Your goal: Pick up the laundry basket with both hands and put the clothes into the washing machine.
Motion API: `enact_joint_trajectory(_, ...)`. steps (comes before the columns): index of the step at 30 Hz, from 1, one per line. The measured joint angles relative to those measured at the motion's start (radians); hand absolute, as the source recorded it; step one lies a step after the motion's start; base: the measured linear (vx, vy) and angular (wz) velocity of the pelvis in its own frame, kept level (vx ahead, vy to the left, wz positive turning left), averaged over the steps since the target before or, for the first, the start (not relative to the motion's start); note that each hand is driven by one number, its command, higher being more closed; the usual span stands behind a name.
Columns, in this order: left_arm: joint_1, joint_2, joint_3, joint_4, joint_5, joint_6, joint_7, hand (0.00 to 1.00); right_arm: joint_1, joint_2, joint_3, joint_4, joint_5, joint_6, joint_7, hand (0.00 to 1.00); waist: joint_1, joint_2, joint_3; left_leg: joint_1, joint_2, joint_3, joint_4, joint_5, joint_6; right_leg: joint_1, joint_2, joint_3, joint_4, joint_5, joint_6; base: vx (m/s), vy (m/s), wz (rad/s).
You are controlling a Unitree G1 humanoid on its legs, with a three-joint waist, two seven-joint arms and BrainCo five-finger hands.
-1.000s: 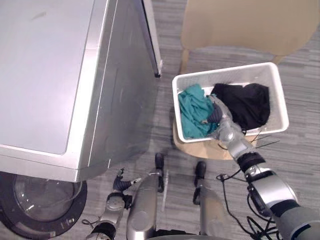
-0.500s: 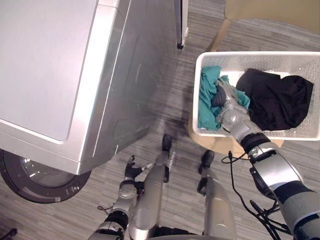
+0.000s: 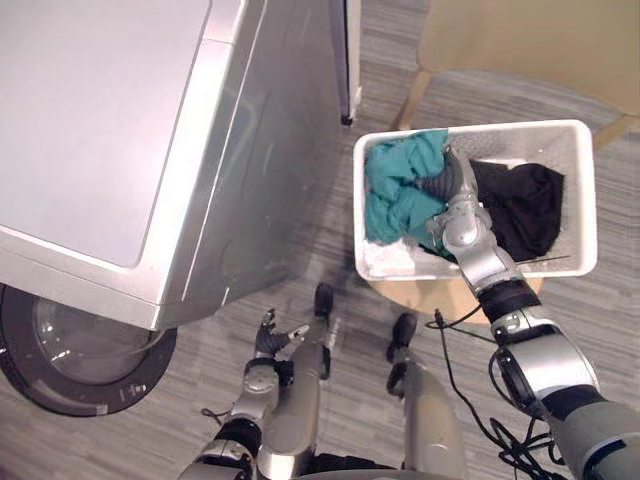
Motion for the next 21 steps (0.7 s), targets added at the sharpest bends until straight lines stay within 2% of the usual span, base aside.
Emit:
enact_joint_trajectory(2, 0.043, 0.005, 0.002, 0.000, 0.003, 0.005, -0.002, 0.00, 0.107, 0.059, 0.001, -0.111, 0.041, -0.030, 0.005, 1.00, -0.012, -0.025, -0.048, 0.028, 0.000, 0.013, -0.025, -0.001, 0.000, 0.019, 0.003, 0.010, -0.016, -0.001, 0.001, 0.11, 0.004, -0.18)
enact_joint_trajectory(4, 0.075, 0.009, 0.002, 0.000, 0.019, 0.017, -0.010, 0.00, 0.219, 0.123, 0.009, -0.233, 0.112, -0.076, 0.034, 1.00, -0.040, -0.053, -0.074, 0.087, -0.002, 0.028, -0.045, -0.006, 0.000, 0.068, 0.003, 0.019, -0.031, -0.002, 0.003, 0.12, 0.017, -0.11)
enact_joint_trajectory(6, 0.098, 0.016, 0.003, -0.001, 0.020, 0.018, -0.023, 0.00, 0.292, 0.148, 0.033, -0.315, 0.158, -0.099, 0.073, 1.00, -0.046, -0.068, -0.104, 0.123, -0.002, 0.047, -0.045, -0.021, 0.003, 0.098, 0.003, 0.038, -0.041, -0.003, 0.005, 0.06, 0.020, -0.25)
enact_joint_trajectory(11, 0.176, 0.030, 0.005, -0.022, 0.019, 0.016, -0.025, 0.00, 0.429, 0.201, 0.105, -0.447, 0.235, -0.174, 0.161, 1.00, -0.051, -0.076, -0.189, 0.214, -0.004, 0.108, -0.023, -0.066, 0.003, 0.164, 0.003, 0.095, -0.040, -0.007, 0.015, 0.05, 0.024, -0.36)
enact_joint_trajectory(14, 0.183, 0.040, 0.000, -0.092, 0.018, 0.014, -0.034, 0.00, 0.476, 0.207, 0.096, -0.460, 0.243, -0.191, 0.180, 1.00, -0.065, -0.074, -0.190, 0.163, -0.004, 0.054, 0.093, -0.112, 0.017, 0.158, -0.006, 0.095, 0.059, -0.042, 0.045, -0.07, 0.021, 0.48)
enact_joint_trajectory(15, 0.181, 0.047, 0.002, -0.128, 0.018, 0.009, -0.045, 0.00, 0.489, 0.210, 0.088, -0.462, 0.242, -0.191, 0.179, 1.00, -0.075, -0.071, -0.190, 0.135, 0.004, 0.024, 0.110, -0.123, 0.033, 0.128, -0.010, 0.123, 0.186, -0.112, 0.054, -0.10, 0.007, 0.97)
enact_joint_trajectory(16, 0.181, 0.053, 0.001, -0.143, 0.018, 0.003, -0.046, 0.00, 0.497, 0.211, 0.086, -0.463, 0.241, -0.191, 0.178, 1.00, -0.080, -0.072, -0.191, 0.125, -0.002, -0.005, 0.125, -0.122, 0.033, 0.105, -0.013, 0.135, 0.304, -0.156, 0.048, -0.04, -0.041, 1.16)
enact_joint_trajectory(18, 0.200, 0.058, 0.005, -0.221, 0.018, -0.005, -0.046, 0.00, 0.510, 0.210, 0.089, -0.464, 0.240, -0.193, 0.177, 1.00, -0.063, -0.082, -0.202, 0.080, -0.027, -0.079, 0.186, -0.116, 0.027, 0.113, -0.017, 0.193, 0.542, -0.223, 0.084, -0.04, -0.164, 1.15)
enact_joint_trajectory(19, 0.211, 0.063, 0.009, -0.257, 0.018, -0.007, -0.044, 0.00, 0.505, 0.210, 0.097, -0.465, 0.229, -0.198, 0.178, 1.00, -0.046, -0.089, -0.209, 0.047, -0.041, -0.103, 0.218, -0.108, 0.016, 0.138, -0.018, 0.218, 0.544, -0.238, 0.084, -0.13, -0.269, 1.00)
enact_joint_trajectory(20, 0.222, 0.065, 0.009, -0.308, 0.018, -0.009, -0.041, 0.00, 0.482, 0.205, 0.107, -0.463, 0.221, -0.203, 0.176, 1.00, -0.026, -0.086, -0.209, -0.004, -0.052, -0.132, 0.250, -0.100, 0.004, 0.162, -0.001, 0.242, 0.457, -0.294, 0.061, -0.17, -0.224, 0.67)
enact_joint_trajectory(21, 0.231, 0.061, 0.008, -0.334, 0.017, -0.010, -0.039, 0.00, 0.467, 0.202, 0.110, -0.460, 0.218, -0.204, 0.176, 1.00, -0.015, -0.081, -0.211, -0.026, -0.051, -0.141, 0.250, -0.084, -0.003, 0.168, 0.010, 0.238, 0.415, -0.315, 0.052, -0.28, -0.245, 0.56)
